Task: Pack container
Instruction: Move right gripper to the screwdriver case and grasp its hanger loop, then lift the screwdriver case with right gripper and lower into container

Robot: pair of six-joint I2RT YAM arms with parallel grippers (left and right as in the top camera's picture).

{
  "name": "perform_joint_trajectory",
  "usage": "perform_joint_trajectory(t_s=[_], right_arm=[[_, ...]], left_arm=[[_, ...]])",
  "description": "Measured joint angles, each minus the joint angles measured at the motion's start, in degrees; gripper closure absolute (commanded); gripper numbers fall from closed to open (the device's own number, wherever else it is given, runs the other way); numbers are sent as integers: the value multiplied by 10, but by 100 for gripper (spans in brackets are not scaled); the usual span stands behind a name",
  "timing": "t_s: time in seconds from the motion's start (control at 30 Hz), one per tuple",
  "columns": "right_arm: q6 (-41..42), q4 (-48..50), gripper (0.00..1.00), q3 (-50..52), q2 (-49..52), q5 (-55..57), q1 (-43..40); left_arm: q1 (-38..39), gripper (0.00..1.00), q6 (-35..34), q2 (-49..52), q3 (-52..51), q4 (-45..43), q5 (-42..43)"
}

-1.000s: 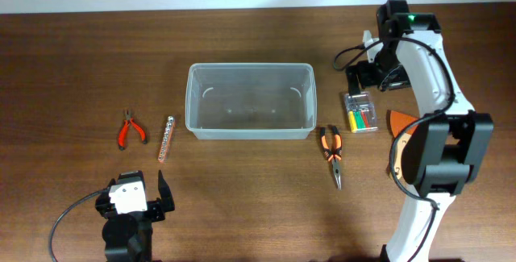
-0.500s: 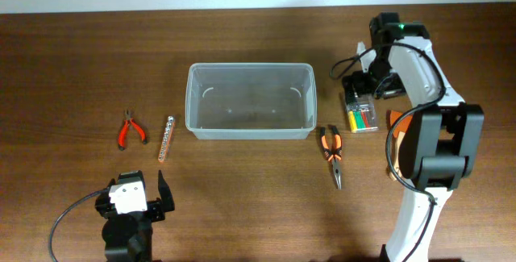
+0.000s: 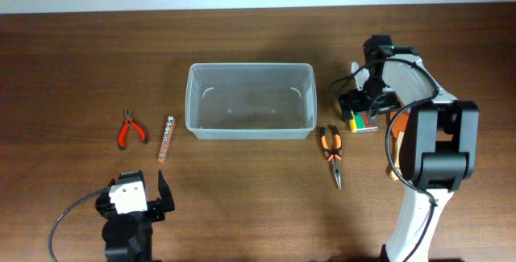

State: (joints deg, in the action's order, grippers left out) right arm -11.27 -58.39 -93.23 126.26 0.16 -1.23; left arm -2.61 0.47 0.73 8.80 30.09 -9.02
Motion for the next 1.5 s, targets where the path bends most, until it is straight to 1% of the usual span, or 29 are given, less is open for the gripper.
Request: perform_joint_trajectory(t_s=[0.2, 0.23, 0.3, 0.33, 0.43, 0.5, 0.53, 0.6, 0.73, 0.87, 1.1, 1.5], right_arm=[[-9, 19, 1, 8, -5, -2, 0], [-9, 21, 2, 8, -5, -2, 0], [-11, 25, 11, 9, -5, -3, 0], [-12, 27, 12, 9, -5, -3, 0], [-12, 31, 23, 9, -5, -5, 0], [-13, 31, 26, 9, -5, -4, 0], [-13, 31, 30, 8, -5, -4, 0], [-14, 31, 35, 8, -5, -3, 0], [-14, 28, 41, 8, -7, -5, 0], [-14, 20, 42, 5, -9, -5, 0], [-14, -51, 43, -46, -4, -16, 0], [0, -187, 45, -271, -7, -35, 3]], left_arm=[[0, 1, 0, 0, 0, 0, 0], [0, 1, 0, 0, 0, 0, 0], [0, 1, 0, 0, 0, 0, 0], [0, 1, 0, 0, 0, 0, 0], [0, 1, 0, 0, 0, 0, 0], [0, 1, 0, 0, 0, 0, 0], [0, 1, 0, 0, 0, 0, 0], [0, 1, 0, 0, 0, 0, 0], [0, 1, 0, 0, 0, 0, 0], [0, 1, 0, 0, 0, 0, 0], [0, 1, 0, 0, 0, 0, 0], [0, 1, 0, 0, 0, 0, 0]])
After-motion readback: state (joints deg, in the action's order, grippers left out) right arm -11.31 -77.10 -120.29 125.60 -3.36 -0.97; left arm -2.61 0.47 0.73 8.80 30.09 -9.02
